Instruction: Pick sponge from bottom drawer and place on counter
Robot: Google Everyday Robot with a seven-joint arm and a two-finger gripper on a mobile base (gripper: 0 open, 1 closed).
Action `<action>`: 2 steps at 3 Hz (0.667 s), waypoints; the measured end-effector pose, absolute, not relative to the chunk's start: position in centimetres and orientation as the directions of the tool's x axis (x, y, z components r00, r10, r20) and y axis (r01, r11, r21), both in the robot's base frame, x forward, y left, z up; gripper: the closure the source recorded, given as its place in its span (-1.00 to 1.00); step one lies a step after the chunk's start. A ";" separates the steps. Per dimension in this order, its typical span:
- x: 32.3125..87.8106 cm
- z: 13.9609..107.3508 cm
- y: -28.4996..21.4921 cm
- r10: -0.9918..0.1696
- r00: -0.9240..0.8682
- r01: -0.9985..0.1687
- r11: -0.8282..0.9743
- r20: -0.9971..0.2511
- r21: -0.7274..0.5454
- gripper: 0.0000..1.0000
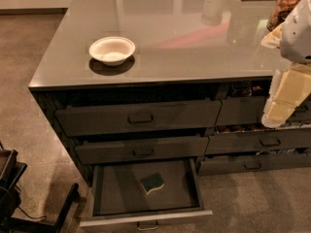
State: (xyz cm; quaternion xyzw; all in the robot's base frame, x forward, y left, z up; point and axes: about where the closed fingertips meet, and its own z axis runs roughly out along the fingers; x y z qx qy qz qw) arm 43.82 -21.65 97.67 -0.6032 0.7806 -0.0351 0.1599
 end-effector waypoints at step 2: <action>43.8 95.7 -21.3 -0.941 -0.230 -0.925 0.291 -0.249 -0.245 -0.62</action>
Offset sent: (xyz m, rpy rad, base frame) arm 0.0013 0.0098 -0.0639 0.1255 -0.0102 -0.0340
